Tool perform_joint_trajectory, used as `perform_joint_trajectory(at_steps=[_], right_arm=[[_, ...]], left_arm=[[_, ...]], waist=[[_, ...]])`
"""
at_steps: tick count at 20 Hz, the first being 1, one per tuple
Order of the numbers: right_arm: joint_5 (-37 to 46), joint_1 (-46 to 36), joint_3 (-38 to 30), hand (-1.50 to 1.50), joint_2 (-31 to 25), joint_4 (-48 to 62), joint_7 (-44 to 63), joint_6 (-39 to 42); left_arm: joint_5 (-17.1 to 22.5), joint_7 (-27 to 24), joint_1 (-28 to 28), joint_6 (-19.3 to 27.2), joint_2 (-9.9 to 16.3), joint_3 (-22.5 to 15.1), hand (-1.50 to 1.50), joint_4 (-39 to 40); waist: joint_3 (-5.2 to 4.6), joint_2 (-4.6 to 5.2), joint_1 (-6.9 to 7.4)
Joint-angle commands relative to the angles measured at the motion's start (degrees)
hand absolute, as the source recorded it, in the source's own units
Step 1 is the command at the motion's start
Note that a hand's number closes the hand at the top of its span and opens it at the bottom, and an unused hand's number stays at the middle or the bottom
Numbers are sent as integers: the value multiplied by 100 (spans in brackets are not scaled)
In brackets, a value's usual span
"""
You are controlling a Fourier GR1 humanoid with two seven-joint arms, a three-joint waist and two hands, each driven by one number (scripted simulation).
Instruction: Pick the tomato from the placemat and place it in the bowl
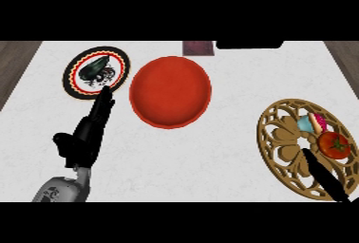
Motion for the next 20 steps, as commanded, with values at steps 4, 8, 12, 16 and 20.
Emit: perform_joint_trajectory(at_steps=[4,8,12,16,20], right_arm=[[1523,523,7,-150,-541,-1224,2926,155],[1676,33,-307,-150,-804,-869,4198,955],[2175,347,-12,-150,-734,-1379,5280,1583],[2329,-197,-86,-150,-816,-1146,6007,2129],[1814,58,-263,-150,-632,-753,5271,2262]], left_arm=[[-170,-251,153,-46,-118,-72,0,56],[58,226,-184,-314,109,191,0,11],[-25,39,-147,-208,-94,211,0,125],[-27,-138,-75,-477,-34,322,0,286],[-211,107,10,-443,-111,381,0,-108]], waist=[[-17,34,77],[-4,46,141],[-1,31,87],[7,27,91],[13,15,65]])
